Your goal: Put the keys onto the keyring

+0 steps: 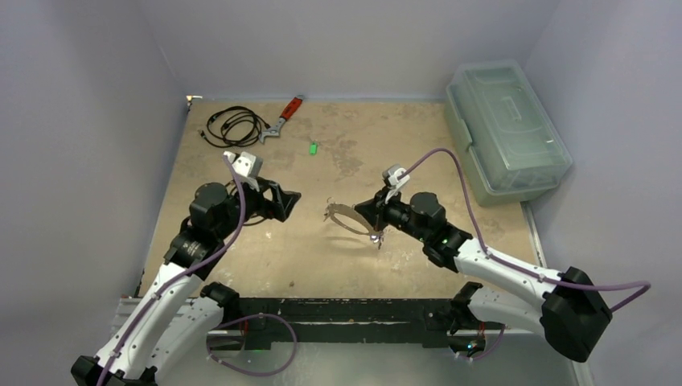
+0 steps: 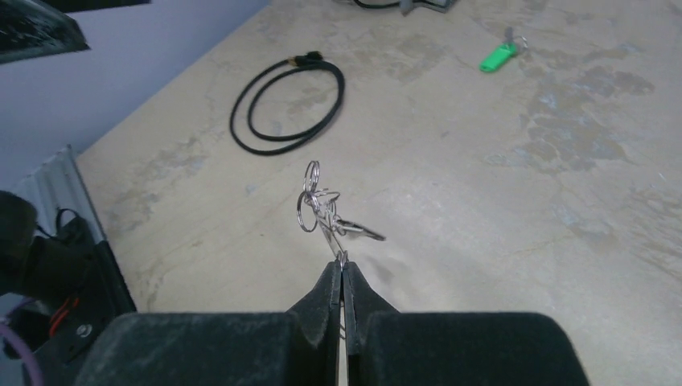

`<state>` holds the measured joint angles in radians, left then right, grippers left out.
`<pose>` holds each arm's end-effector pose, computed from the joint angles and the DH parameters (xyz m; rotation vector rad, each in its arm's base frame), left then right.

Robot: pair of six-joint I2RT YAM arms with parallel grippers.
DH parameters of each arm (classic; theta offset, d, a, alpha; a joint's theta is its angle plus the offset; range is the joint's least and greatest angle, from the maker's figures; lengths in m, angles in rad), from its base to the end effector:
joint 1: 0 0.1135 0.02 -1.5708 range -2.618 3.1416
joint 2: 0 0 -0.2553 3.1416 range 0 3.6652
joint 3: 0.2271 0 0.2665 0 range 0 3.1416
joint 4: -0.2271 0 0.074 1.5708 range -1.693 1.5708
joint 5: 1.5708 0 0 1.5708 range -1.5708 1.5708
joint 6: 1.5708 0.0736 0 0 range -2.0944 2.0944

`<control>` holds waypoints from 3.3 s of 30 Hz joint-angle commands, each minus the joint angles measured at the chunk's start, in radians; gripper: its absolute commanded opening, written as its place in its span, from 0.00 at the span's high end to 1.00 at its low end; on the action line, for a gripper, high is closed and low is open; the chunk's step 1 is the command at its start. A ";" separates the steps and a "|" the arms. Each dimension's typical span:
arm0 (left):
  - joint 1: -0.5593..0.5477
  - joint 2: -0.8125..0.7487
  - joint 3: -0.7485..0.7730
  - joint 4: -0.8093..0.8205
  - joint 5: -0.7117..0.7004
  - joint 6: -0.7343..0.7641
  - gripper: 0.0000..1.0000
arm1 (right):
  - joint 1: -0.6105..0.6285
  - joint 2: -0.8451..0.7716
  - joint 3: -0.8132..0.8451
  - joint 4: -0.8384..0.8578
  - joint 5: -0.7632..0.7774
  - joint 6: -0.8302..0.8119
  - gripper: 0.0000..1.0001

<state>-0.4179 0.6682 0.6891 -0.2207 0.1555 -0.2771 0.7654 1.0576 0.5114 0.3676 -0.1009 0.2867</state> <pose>0.1980 -0.1004 0.3080 0.2423 1.7967 -0.6364 0.2059 0.2081 0.2262 -0.5078 1.7558 0.8460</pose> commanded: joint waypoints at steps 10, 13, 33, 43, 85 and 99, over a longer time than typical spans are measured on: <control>0.005 -0.072 -0.066 0.271 0.397 -0.062 0.28 | 0.005 -0.105 -0.048 0.265 -0.304 -0.016 1.00; 0.005 -0.067 -0.068 0.270 0.403 -0.062 0.32 | 0.005 -0.113 -0.045 0.282 -0.343 -0.028 1.00; -0.025 -0.026 -0.128 0.431 0.602 -0.159 0.51 | 0.005 -0.087 0.019 0.491 -0.471 0.069 1.00; -0.062 -0.031 -0.157 0.471 0.616 -0.178 0.54 | 0.004 0.023 0.080 0.660 -0.517 0.183 1.00; -0.082 -0.084 -0.166 0.473 0.581 -0.147 0.62 | 0.025 0.417 0.122 1.329 -0.617 0.674 1.00; -0.082 -0.064 -0.180 0.543 0.665 -0.213 0.67 | 0.029 0.477 0.136 1.479 -0.636 0.760 1.00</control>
<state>-0.4942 0.5919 0.5121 0.2489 0.7631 -0.4526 0.7910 1.5318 0.6048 1.5047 -0.7292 1.0023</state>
